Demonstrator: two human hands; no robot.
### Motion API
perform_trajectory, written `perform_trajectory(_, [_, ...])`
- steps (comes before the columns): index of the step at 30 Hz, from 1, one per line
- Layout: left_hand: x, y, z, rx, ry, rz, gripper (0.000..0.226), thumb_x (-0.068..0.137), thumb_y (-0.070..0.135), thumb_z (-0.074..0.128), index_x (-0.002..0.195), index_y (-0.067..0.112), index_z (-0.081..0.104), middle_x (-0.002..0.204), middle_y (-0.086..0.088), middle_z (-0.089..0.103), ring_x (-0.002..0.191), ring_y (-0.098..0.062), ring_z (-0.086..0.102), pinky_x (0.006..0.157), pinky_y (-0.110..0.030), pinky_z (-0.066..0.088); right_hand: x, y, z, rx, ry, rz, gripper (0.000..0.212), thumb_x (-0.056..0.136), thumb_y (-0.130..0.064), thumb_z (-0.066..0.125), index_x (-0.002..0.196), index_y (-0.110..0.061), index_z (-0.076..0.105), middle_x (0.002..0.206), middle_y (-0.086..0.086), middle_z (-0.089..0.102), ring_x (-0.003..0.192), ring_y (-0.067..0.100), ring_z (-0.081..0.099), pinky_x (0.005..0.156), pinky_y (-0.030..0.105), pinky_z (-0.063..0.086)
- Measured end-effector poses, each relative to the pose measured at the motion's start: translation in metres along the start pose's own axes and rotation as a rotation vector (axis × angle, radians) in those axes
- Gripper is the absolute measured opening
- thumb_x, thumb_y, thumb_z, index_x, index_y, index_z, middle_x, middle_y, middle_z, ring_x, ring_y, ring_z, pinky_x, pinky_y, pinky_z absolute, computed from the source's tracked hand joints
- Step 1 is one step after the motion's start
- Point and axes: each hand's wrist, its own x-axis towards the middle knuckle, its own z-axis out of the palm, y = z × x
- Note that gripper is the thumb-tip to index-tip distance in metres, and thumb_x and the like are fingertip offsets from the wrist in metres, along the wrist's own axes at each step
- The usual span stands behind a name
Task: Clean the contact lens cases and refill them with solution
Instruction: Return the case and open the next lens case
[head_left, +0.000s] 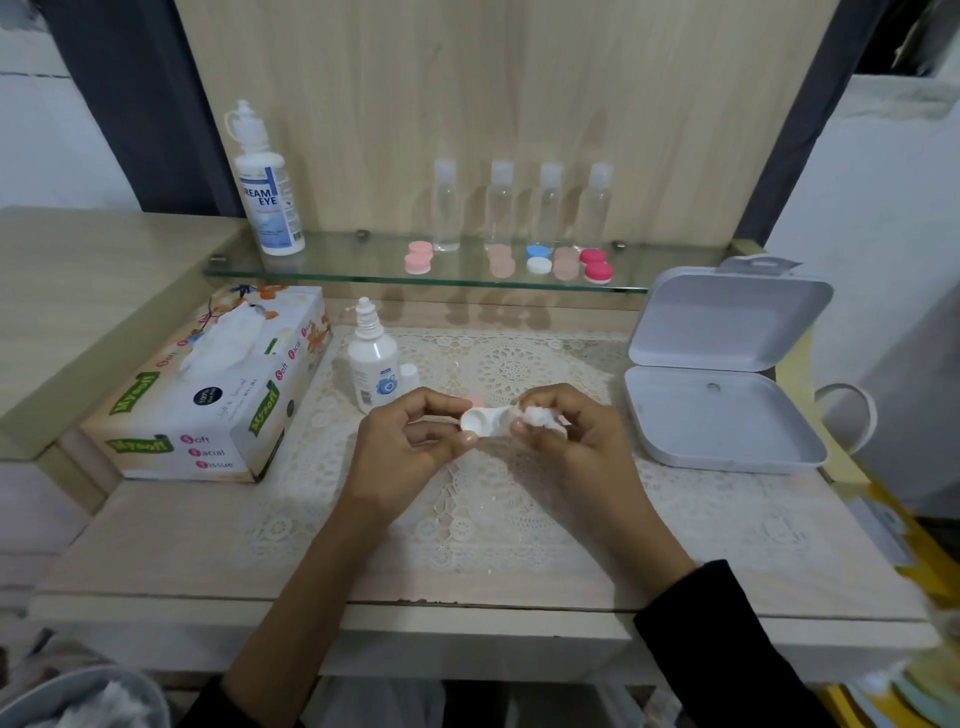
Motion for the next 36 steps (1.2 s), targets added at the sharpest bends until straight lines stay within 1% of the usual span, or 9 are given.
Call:
perform_trajectory(2, [0.0, 0.0, -0.001, -0.013, 0.015, 0.008, 0.025, 0.074, -0.004, 0.075, 0.087, 0.016, 0.069, 0.092, 0.008, 0.074, 0.08, -0.012, 0.07, 0.071, -0.017, 0.051, -0.001, -0.008, -0.001, 0.189, 0.044, 0.067, 0.009, 0.086, 0.008, 0.061, 0.093, 0.005, 0.056, 0.093, 0.019, 0.054, 0.082, 0.028, 0.052, 0.07, 0.033, 0.053])
perform_trajectory(5, [-0.001, -0.001, -0.001, -0.001, 0.019, 0.019, 0.025, 0.074, -0.002, 0.075, 0.089, 0.016, 0.068, 0.093, 0.006, 0.074, 0.082, -0.014, 0.07, 0.074, -0.018, 0.051, 0.0, -0.012, -0.008, 0.188, 0.109, 0.054, 0.01, 0.089, -0.001, 0.061, 0.097, 0.001, 0.056, 0.097, 0.023, 0.057, 0.087, 0.033, 0.054, 0.078, 0.044, 0.05])
perform_trajectory(7, [-0.001, -0.001, -0.001, -0.001, 0.021, 0.032, 0.025, 0.074, -0.002, 0.075, 0.09, 0.015, 0.067, 0.094, 0.005, 0.073, 0.084, -0.014, 0.07, 0.075, -0.02, 0.052, 0.0, -0.011, -0.006, 0.199, 0.087, 0.081, 0.01, 0.085, 0.004, 0.063, 0.093, 0.003, 0.056, 0.093, 0.022, 0.056, 0.083, 0.032, 0.054, 0.073, 0.042, 0.052])
perform_trajectory(11, [-0.001, 0.0, 0.0, 0.008, 0.013, 0.048, 0.032, 0.074, -0.002, 0.076, 0.096, 0.019, 0.067, 0.096, 0.002, 0.071, 0.087, -0.014, 0.07, 0.079, -0.025, 0.055, -0.002, -0.008, 0.002, 0.122, 0.066, 0.06, 0.02, 0.072, 0.011, 0.074, 0.084, 0.005, 0.059, 0.083, 0.018, 0.054, 0.078, 0.031, 0.052, 0.072, 0.041, 0.05])
perform_trajectory(15, [0.001, 0.001, 0.001, -0.044, -0.027, 0.006, 0.03, 0.076, 0.011, 0.075, 0.105, 0.016, 0.068, 0.097, -0.004, 0.072, 0.089, -0.018, 0.07, 0.079, -0.026, 0.055, -0.003, -0.014, 0.0, -0.034, 0.175, -0.052, 0.017, 0.071, 0.018, 0.072, 0.079, 0.008, 0.062, 0.081, 0.018, 0.064, 0.075, 0.02, 0.066, 0.068, 0.024, 0.055])
perform_trajectory(19, [-0.001, 0.004, 0.004, -0.184, -0.088, -0.069, 0.033, 0.077, 0.023, 0.066, 0.106, 0.006, 0.067, 0.09, -0.014, 0.073, 0.086, -0.027, 0.071, 0.076, -0.028, 0.058, -0.003, -0.013, -0.002, -0.05, 0.124, -0.108, 0.029, 0.073, 0.032, 0.057, 0.075, 0.004, 0.065, 0.081, 0.014, 0.071, 0.08, 0.023, 0.071, 0.07, 0.025, 0.057])
perform_trajectory(26, [-0.002, 0.006, 0.001, -0.222, -0.083, -0.075, 0.033, 0.074, 0.014, 0.069, 0.104, 0.002, 0.068, 0.09, -0.014, 0.073, 0.085, -0.026, 0.071, 0.076, -0.023, 0.056, -0.003, -0.007, -0.004, -0.072, 0.067, -0.103, 0.029, 0.072, 0.033, 0.054, 0.075, 0.006, 0.066, 0.089, 0.017, 0.072, 0.09, 0.03, 0.07, 0.073, 0.03, 0.058])
perform_trajectory(33, [-0.003, 0.006, 0.0, -0.1, -0.036, -0.043, 0.039, 0.065, 0.013, 0.079, 0.103, 0.015, 0.072, 0.089, -0.007, 0.074, 0.086, -0.014, 0.069, 0.077, -0.019, 0.053, -0.002, -0.014, -0.005, -0.155, 0.19, -0.125, 0.021, 0.07, -0.003, 0.079, 0.087, 0.006, 0.072, 0.097, 0.019, 0.066, 0.085, 0.016, 0.064, 0.069, 0.02, 0.05])
perform_trajectory(36, [-0.004, 0.009, 0.0, -0.104, -0.043, -0.051, 0.039, 0.066, 0.003, 0.08, 0.103, 0.012, 0.072, 0.088, -0.007, 0.074, 0.087, -0.014, 0.07, 0.074, -0.018, 0.053, -0.001, -0.01, -0.003, -0.238, 0.182, -0.128, 0.012, 0.077, -0.009, 0.076, 0.089, -0.004, 0.074, 0.096, 0.014, 0.067, 0.092, 0.023, 0.065, 0.078, 0.035, 0.052])
